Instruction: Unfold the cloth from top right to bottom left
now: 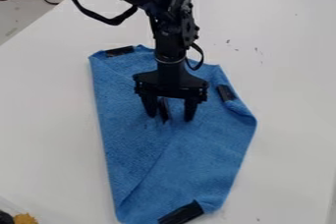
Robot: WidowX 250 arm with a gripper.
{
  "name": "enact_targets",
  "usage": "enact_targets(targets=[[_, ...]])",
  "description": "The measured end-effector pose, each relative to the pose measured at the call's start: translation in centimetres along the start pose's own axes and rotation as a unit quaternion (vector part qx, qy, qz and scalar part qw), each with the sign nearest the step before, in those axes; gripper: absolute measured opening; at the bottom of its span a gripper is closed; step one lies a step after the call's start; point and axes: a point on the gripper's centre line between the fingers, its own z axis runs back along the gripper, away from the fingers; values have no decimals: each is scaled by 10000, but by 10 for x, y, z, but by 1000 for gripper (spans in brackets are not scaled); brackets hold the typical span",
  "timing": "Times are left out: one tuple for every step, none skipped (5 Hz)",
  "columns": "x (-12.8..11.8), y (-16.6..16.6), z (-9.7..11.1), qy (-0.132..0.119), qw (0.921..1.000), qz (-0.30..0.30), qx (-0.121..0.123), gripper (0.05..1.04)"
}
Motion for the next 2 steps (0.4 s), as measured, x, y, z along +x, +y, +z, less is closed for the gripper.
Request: enact_targets(targets=[[-1, 2, 0, 41, 10000, -3, 49, 948], [-2, 8, 3, 88, 9998, 83, 129, 844]])
